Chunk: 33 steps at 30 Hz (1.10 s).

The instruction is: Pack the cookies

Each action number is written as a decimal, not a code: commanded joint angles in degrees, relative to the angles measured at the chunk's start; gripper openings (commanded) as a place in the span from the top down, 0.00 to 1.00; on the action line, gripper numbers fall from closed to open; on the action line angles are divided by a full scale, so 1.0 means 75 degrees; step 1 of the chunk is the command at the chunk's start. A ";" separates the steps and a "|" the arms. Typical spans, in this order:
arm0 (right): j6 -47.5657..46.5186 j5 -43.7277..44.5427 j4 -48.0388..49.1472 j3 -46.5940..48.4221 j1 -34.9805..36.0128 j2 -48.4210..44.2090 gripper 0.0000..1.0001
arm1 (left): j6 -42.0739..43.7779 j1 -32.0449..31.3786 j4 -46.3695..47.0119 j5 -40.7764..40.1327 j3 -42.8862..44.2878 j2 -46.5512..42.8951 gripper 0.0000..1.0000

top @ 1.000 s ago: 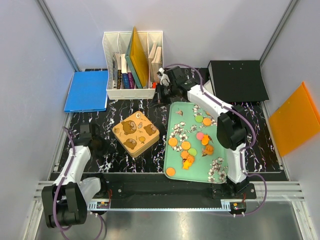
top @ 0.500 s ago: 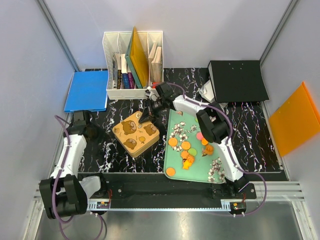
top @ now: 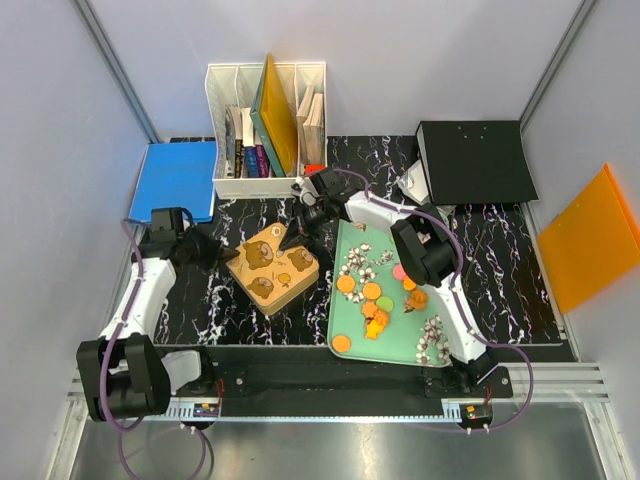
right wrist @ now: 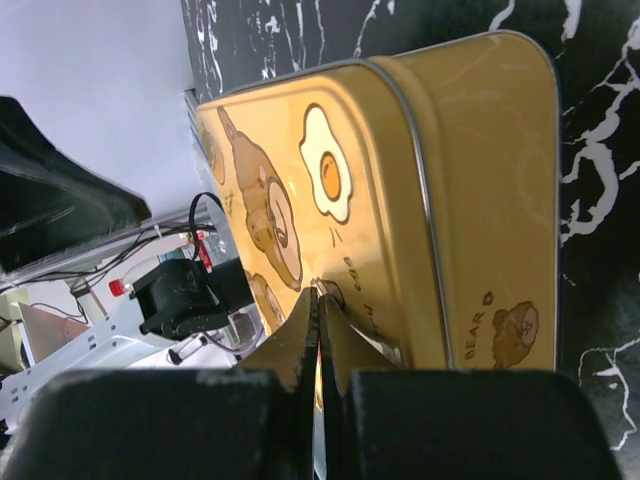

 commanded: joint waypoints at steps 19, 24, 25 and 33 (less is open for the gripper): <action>-0.0300 0.0437 -0.0856 -0.0016 0.0095 0.0419 1.00 | -0.0063 -0.1247 0.2677 0.2143 -0.1785 -0.0333 0.94; -0.0312 0.0437 -0.0868 -0.0051 0.0095 0.0408 1.00 | 0.0147 -0.1517 0.2866 0.2542 -0.2617 -0.0392 0.99; -0.0312 0.0425 -0.0856 -0.0039 0.0095 0.0396 1.00 | 0.0206 -0.1517 0.2762 0.2543 -0.2734 -0.0357 0.99; -0.0370 0.0414 -0.0856 -0.0203 0.0095 0.0267 1.00 | 0.0043 -0.1517 0.2901 0.2495 -0.3567 0.0756 1.00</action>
